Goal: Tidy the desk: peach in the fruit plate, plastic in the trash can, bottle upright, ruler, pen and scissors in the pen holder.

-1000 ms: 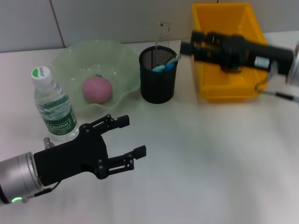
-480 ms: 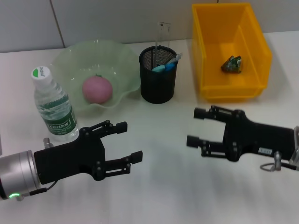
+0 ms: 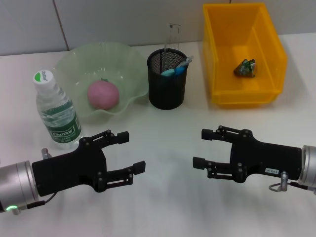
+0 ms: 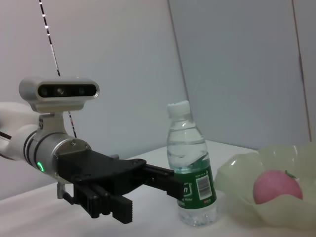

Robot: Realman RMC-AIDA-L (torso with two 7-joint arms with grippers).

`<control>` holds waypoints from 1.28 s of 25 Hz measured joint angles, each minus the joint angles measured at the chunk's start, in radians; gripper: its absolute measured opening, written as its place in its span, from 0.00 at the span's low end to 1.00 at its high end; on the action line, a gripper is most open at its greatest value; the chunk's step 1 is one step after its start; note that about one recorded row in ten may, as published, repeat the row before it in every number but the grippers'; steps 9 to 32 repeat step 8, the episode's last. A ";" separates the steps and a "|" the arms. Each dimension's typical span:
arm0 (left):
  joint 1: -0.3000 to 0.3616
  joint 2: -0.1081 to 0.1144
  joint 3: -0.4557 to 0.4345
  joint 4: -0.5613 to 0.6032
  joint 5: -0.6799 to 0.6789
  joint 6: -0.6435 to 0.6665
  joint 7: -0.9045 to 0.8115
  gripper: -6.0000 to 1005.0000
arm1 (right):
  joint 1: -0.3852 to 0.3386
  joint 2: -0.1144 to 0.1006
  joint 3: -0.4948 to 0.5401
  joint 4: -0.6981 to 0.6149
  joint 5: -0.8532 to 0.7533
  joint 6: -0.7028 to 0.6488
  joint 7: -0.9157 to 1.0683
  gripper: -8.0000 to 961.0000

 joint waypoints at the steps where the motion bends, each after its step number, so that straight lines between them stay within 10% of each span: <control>1: 0.000 0.001 0.000 0.000 0.000 0.000 -0.001 0.83 | 0.000 0.002 0.000 -0.001 0.000 -0.001 0.000 0.82; 32: 0.001 0.010 0.000 0.001 0.000 0.007 -0.009 0.83 | -0.001 0.004 0.002 -0.004 0.003 -0.006 -0.001 0.82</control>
